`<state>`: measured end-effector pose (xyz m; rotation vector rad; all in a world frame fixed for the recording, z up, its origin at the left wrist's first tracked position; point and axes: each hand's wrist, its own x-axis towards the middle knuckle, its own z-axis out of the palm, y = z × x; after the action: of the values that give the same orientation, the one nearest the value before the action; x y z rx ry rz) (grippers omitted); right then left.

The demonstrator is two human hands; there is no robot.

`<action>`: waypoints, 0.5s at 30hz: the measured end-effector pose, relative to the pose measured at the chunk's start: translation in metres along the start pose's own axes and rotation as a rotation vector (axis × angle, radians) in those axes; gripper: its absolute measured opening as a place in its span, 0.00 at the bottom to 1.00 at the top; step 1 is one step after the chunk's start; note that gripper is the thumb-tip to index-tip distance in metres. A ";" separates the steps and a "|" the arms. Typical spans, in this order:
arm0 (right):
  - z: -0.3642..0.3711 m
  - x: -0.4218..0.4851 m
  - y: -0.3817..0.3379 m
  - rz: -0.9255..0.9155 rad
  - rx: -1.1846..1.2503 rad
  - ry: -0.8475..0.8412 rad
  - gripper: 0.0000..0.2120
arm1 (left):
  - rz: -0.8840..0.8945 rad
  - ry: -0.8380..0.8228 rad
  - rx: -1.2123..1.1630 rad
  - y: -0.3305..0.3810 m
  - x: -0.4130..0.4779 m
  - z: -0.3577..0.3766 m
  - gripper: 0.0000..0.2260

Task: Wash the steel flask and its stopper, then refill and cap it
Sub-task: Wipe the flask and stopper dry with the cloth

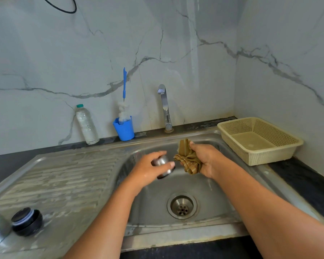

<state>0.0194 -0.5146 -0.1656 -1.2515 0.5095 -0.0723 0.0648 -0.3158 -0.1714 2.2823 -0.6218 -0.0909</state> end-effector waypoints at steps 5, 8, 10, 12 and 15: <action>0.000 -0.003 0.000 0.007 -0.019 -0.010 0.18 | -0.057 0.085 -0.117 -0.007 0.005 -0.001 0.31; 0.000 -0.005 -0.001 0.019 -0.019 -0.019 0.18 | -0.093 0.173 -0.171 -0.014 0.009 -0.001 0.29; 0.001 -0.006 0.000 0.029 -0.019 -0.026 0.18 | -0.095 0.207 -0.165 -0.016 0.009 -0.001 0.28; 0.002 -0.008 -0.001 0.035 -0.002 -0.038 0.18 | -0.115 0.227 -0.241 -0.018 0.010 -0.001 0.27; 0.002 -0.010 -0.002 0.029 0.007 -0.058 0.17 | -0.161 0.231 -0.443 -0.019 0.011 0.001 0.22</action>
<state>0.0115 -0.5106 -0.1601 -1.2359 0.4768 -0.0137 0.0819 -0.3103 -0.1836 1.8726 -0.2632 -0.0368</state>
